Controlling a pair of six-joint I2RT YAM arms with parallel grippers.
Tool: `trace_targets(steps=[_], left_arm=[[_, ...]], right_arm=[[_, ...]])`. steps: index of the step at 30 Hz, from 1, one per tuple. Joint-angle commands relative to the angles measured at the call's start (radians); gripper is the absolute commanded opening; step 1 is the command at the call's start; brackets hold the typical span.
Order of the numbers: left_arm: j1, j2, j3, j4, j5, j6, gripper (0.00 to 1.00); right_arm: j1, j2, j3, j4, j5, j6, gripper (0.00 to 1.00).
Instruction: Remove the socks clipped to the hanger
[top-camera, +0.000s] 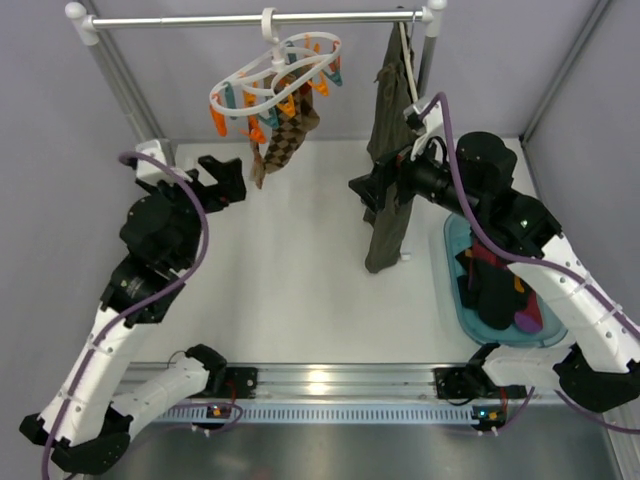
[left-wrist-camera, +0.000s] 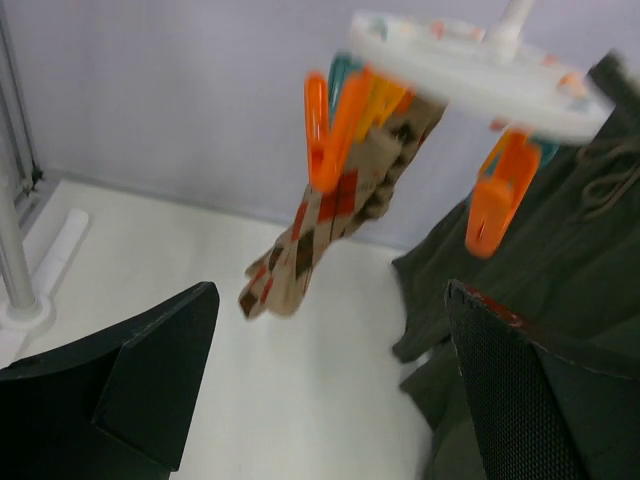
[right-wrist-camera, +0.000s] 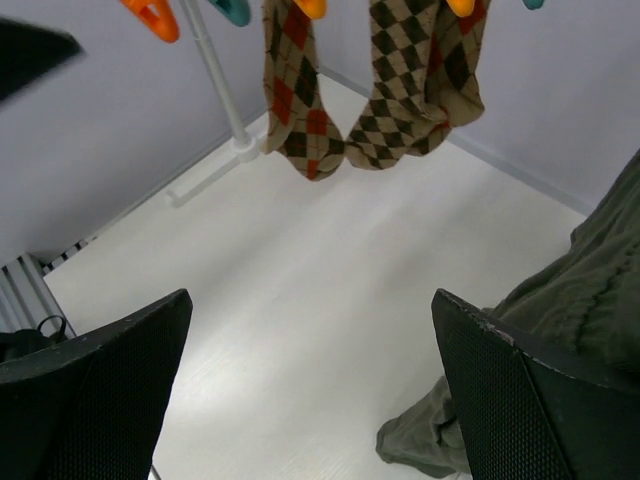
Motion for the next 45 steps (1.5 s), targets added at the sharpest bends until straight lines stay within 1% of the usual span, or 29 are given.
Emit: trace_targets(steps=[1, 2, 3, 4, 6, 7, 8, 9, 10, 11, 12, 13, 14, 16, 19, 21, 23, 25, 33, 35, 37, 42, 43, 45], left_arm=[[0.004, 0.033, 0.194, -0.116, -0.075, 0.002, 0.98], [0.006, 0.053, 0.228, -0.119, -0.089, 0.014, 0.98], [0.004, 0.105, 0.266, -0.127, -0.11, 0.026, 0.98], [0.006, 0.14, 0.341, -0.13, -0.11, 0.043, 0.98], [0.009, 0.208, 0.421, -0.13, -0.085, 0.095, 0.98], [0.012, 0.278, 0.502, -0.13, -0.057, 0.114, 0.98], [0.041, 0.308, 0.542, -0.139, -0.031, 0.131, 0.98], [0.073, 0.341, 0.581, -0.142, 0.077, 0.129, 0.98], [0.113, 0.405, 0.666, -0.159, 0.156, 0.099, 0.98], [0.235, 0.446, 0.711, -0.191, 0.243, 0.071, 0.98], [0.31, 0.478, 0.768, -0.193, 0.467, 0.041, 0.98], [0.452, 0.528, 0.782, -0.192, 0.565, -0.031, 0.98], [0.505, 0.545, 0.793, -0.189, 0.643, -0.052, 0.98], [0.575, 0.572, 0.804, -0.185, 0.714, -0.066, 0.98], [0.599, 0.599, 0.785, -0.124, 0.835, -0.075, 0.98], [0.598, 0.615, 0.77, -0.094, 0.892, -0.084, 0.98], [0.598, 0.621, 0.761, -0.057, 0.949, -0.104, 0.95], [0.599, 0.63, 0.747, -0.046, 0.962, -0.115, 0.9], [0.593, 0.625, 0.683, -0.037, 1.066, -0.181, 0.81], [0.584, 0.606, 0.667, -0.037, 1.072, -0.188, 0.78], [0.573, 0.58, 0.638, -0.029, 1.062, -0.194, 0.73], [0.537, 0.461, 0.56, 0.003, 1.011, -0.198, 0.69], [0.482, 0.449, 0.551, 0.005, 0.988, -0.187, 0.69], [0.452, 0.42, 0.528, 0.005, 0.973, -0.178, 0.68]], right_arm=[[-0.045, 0.02, -0.017, 0.037, -0.03, 0.02, 0.99], [-0.059, 0.018, -0.023, 0.043, -0.042, 0.02, 1.0], [-0.062, 0.015, -0.035, 0.049, -0.057, 0.022, 1.0], [-0.064, 0.012, -0.041, 0.053, -0.065, 0.019, 1.0], [-0.067, 0.001, -0.047, 0.061, -0.079, 0.014, 0.99], [-0.065, 0.001, -0.049, 0.06, -0.082, 0.011, 0.99], [-0.065, -0.006, -0.049, 0.057, -0.084, 0.011, 1.0], [-0.065, -0.014, -0.054, 0.057, -0.088, 0.008, 0.99], [-0.065, -0.019, -0.055, 0.054, -0.093, 0.008, 0.99], [-0.065, -0.023, -0.058, 0.05, -0.096, 0.01, 0.99], [-0.065, -0.034, -0.067, 0.05, -0.105, 0.008, 0.99], [-0.065, -0.039, -0.073, 0.05, -0.111, 0.008, 0.99], [-0.065, -0.043, -0.08, 0.052, -0.116, 0.008, 0.99], [-0.065, -0.054, -0.096, 0.047, -0.12, 0.002, 0.99], [-0.065, -0.062, -0.107, 0.038, -0.125, -0.007, 0.99], [-0.065, -0.062, -0.11, 0.044, -0.131, -0.007, 1.0], [-0.065, -0.059, -0.11, 0.047, -0.136, -0.003, 0.99], [-0.065, -0.057, -0.11, 0.056, -0.142, -0.001, 1.0], [-0.065, -0.077, -0.093, 0.067, -0.157, 0.011, 0.99], [-0.065, -0.088, -0.09, 0.067, -0.159, 0.017, 0.99], [-0.067, -0.092, -0.093, 0.069, -0.159, 0.017, 0.99], [-0.065, -0.095, -0.095, 0.063, -0.156, 0.02, 1.0], [-0.065, -0.097, -0.095, 0.063, -0.157, 0.022, 0.99], [-0.065, -0.097, -0.097, 0.066, -0.157, 0.025, 0.99]])
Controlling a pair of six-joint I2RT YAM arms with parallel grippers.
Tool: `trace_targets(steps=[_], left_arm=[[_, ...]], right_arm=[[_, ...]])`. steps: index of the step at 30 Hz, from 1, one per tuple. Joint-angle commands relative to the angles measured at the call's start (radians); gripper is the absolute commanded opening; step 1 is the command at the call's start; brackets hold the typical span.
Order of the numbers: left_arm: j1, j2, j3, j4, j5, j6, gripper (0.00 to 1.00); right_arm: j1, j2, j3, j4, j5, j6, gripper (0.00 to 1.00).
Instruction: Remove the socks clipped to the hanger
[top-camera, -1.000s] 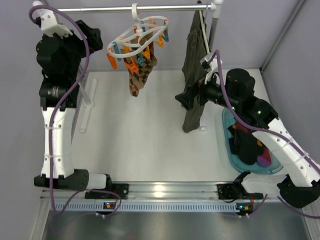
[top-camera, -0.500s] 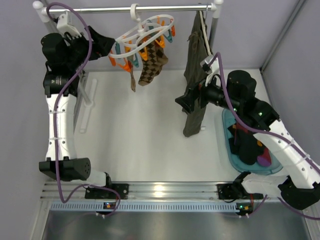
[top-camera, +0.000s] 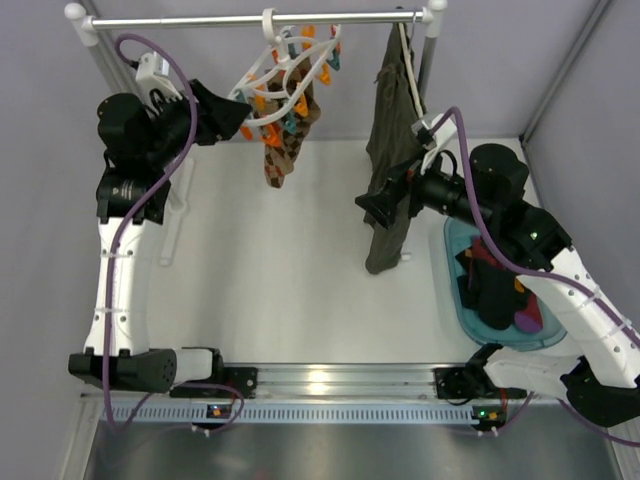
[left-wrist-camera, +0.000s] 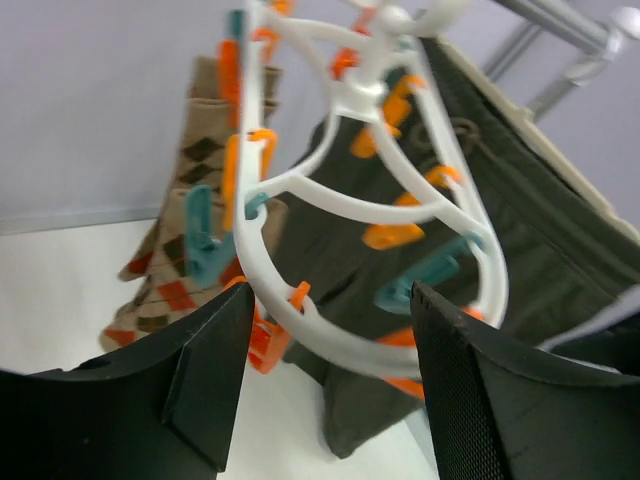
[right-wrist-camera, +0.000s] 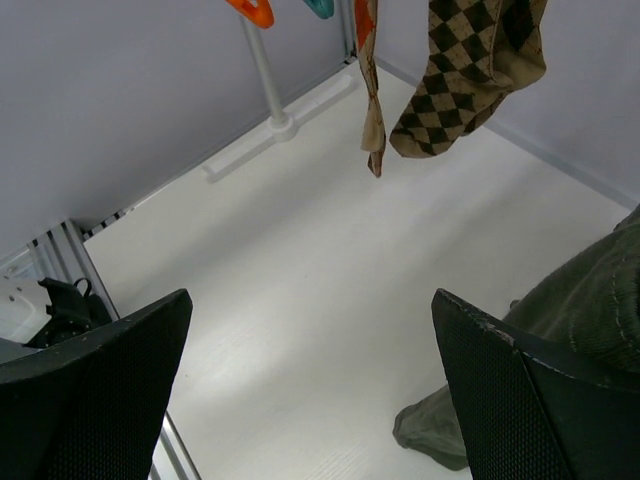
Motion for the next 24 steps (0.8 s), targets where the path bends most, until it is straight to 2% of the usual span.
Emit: trace_targets(steps=[1, 8, 18, 24], left_arm=[[-0.074, -0.09, -0.021, 0.078, -0.024, 0.013, 0.67], [-0.166, -0.081, -0.041, 0.102, -0.044, 0.005, 0.66], [-0.401, 0.017, 0.034, 0.113, -0.127, 0.052, 0.66], [-0.459, 0.08, 0.085, 0.114, -0.153, 0.068, 0.67]], right_arm=[[-0.009, -0.018, 0.008, 0.051, -0.016, 0.015, 1.0], [-0.009, -0.035, 0.017, 0.046, -0.018, 0.025, 1.0], [-0.009, -0.048, 0.018, 0.037, 0.007, 0.012, 1.0], [-0.009, -0.069, 0.014, 0.041, -0.001, 0.008, 0.99]])
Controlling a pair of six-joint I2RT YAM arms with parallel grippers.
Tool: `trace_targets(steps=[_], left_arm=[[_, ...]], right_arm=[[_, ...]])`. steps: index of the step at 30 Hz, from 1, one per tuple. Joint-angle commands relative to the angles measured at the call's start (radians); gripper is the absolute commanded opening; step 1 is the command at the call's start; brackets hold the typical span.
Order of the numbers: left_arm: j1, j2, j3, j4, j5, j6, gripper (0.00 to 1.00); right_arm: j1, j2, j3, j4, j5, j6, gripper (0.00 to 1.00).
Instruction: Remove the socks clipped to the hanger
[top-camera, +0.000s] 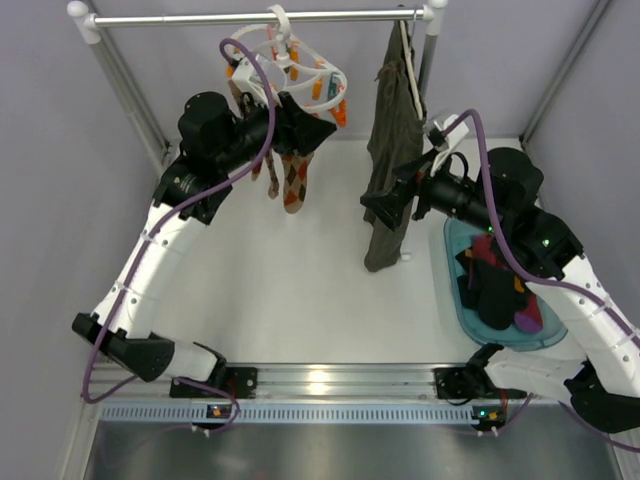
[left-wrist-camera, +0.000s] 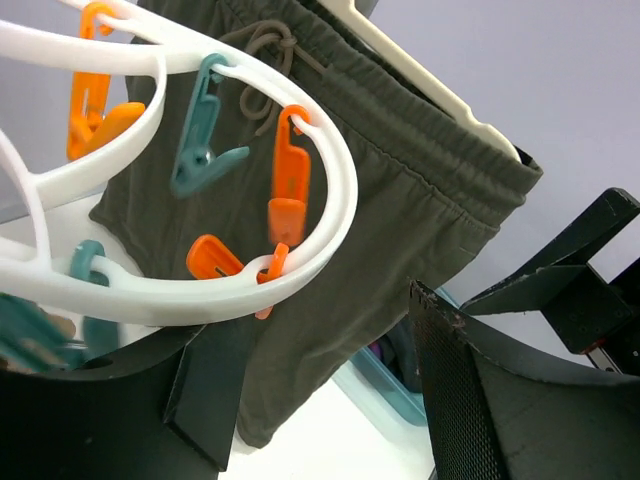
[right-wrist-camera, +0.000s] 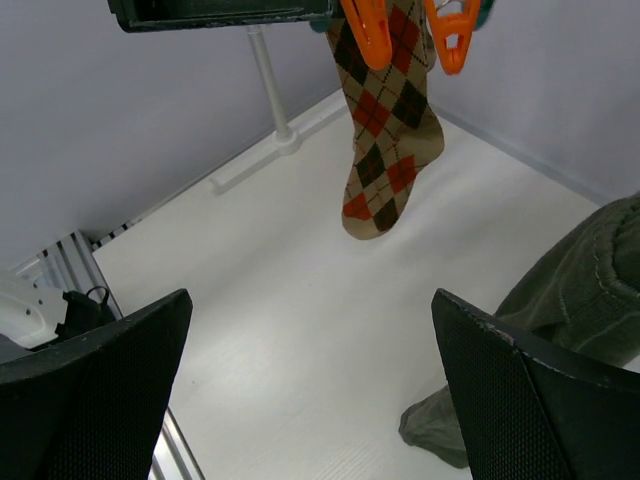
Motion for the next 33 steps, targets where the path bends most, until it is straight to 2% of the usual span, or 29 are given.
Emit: trace_targets(steps=[1, 13, 19, 24, 26, 31, 33], left_arm=[[-0.025, 0.021, 0.082, 0.059, -0.027, 0.028, 0.67], [-0.041, 0.231, 0.286, 0.057, 0.051, 0.053, 0.7], [-0.041, 0.271, 0.28, 0.057, 0.058, 0.06, 0.73], [-0.042, 0.27, 0.266, 0.057, 0.021, 0.088, 0.75], [-0.042, 0.274, 0.271, 0.057, 0.015, 0.1, 0.75], [-0.042, 0.273, 0.279, 0.057, -0.013, 0.117, 0.77], [-0.042, 0.271, 0.282, 0.057, -0.025, 0.125, 0.78]], right_arm=[[-0.009, -0.034, 0.012, 0.044, -0.01, -0.008, 1.0], [-0.009, -0.082, -0.032, 0.054, -0.013, -0.003, 1.0], [-0.009, -0.082, -0.078, 0.105, -0.042, 0.011, 0.99], [0.001, -0.058, -0.156, 0.276, -0.153, 0.075, 0.99], [0.027, -0.022, -0.15, 0.288, -0.124, 0.075, 0.99], [0.162, 0.111, -0.109, 0.335, 0.164, 0.031, 0.99], [0.204, 0.168, -0.104, 0.366, 0.229, 0.014, 0.98]])
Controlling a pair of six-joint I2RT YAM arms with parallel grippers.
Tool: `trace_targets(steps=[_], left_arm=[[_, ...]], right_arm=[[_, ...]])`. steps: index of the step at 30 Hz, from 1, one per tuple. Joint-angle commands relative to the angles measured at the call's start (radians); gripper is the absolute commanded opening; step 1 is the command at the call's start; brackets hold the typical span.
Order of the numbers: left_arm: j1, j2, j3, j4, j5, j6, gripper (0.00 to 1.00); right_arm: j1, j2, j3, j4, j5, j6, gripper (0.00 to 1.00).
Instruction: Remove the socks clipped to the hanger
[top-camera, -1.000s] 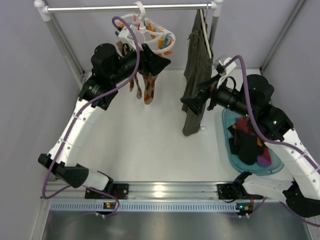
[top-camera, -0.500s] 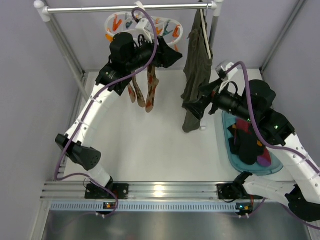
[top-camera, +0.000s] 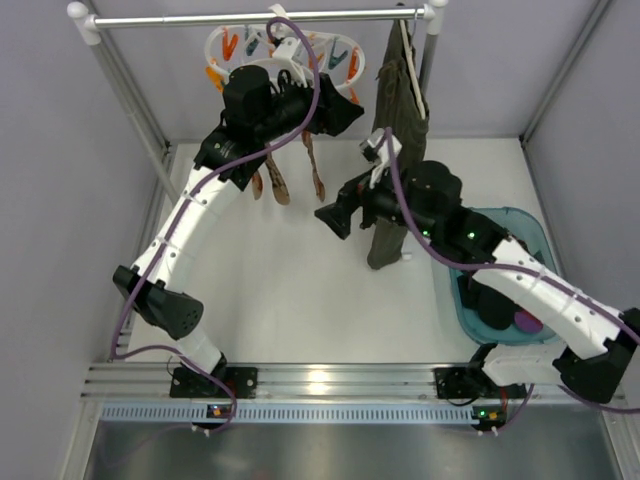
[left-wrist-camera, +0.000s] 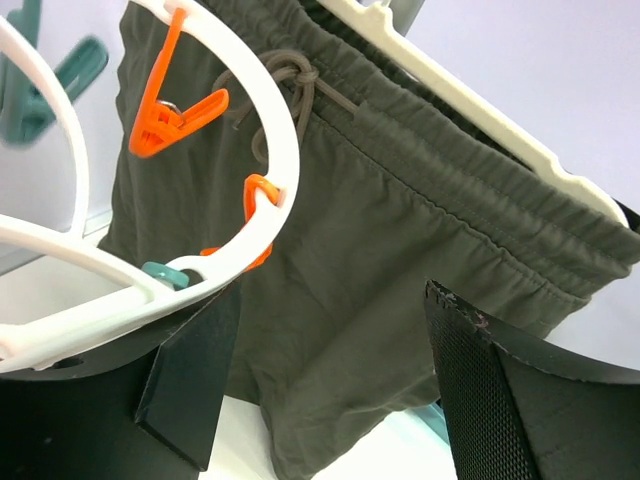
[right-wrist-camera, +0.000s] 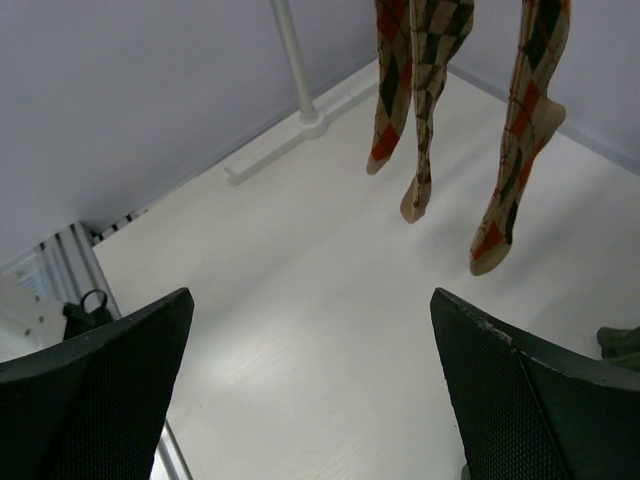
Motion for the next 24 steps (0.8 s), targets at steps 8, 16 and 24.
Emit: trace_targets(steps=[8, 16, 24], left_arm=[[-0.003, -0.02, 0.033, 0.056, -0.072, 0.05, 0.78], [-0.003, -0.015, 0.047, 0.056, -0.089, 0.035, 0.77], [-0.003, -0.011, 0.062, 0.056, -0.1, 0.013, 0.76]], right_arm=[[0.082, 0.203, -0.088, 0.456, 0.409, -0.037, 0.93], [0.081, 0.459, -0.04, 0.635, 0.474, -0.09, 0.93], [0.047, 0.665, 0.048, 0.803, 0.641, -0.104, 0.92]])
